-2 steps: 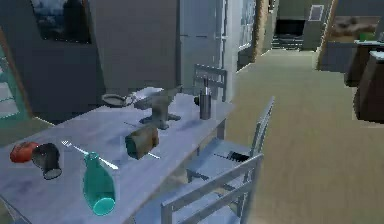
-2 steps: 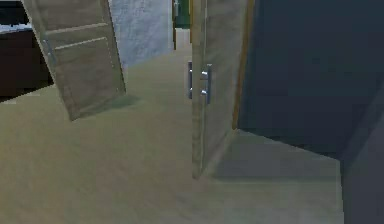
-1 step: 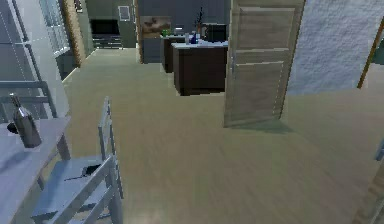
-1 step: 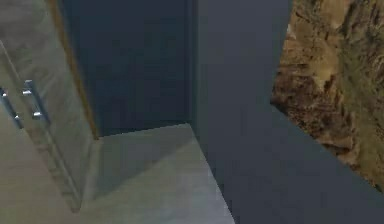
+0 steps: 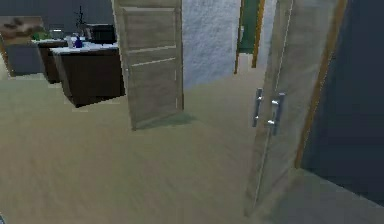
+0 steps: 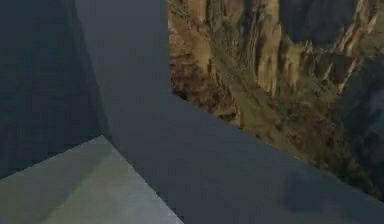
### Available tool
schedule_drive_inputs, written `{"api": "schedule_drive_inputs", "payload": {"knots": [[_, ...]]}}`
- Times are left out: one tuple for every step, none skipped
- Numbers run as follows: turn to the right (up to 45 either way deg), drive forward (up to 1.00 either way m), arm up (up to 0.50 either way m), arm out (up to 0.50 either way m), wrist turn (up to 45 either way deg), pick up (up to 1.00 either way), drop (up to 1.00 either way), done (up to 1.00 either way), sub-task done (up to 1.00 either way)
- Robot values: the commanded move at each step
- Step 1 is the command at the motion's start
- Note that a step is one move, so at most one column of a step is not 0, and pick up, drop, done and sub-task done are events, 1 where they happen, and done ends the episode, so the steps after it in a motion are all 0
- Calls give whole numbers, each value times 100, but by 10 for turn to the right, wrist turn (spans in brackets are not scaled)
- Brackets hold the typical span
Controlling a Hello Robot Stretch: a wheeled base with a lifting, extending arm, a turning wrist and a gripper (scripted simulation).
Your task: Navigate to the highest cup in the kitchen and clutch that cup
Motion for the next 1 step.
{"api": "schedule_drive_inputs", "payload": {"knots": [[0,50,0,0,0,0,0,0,0]]}}
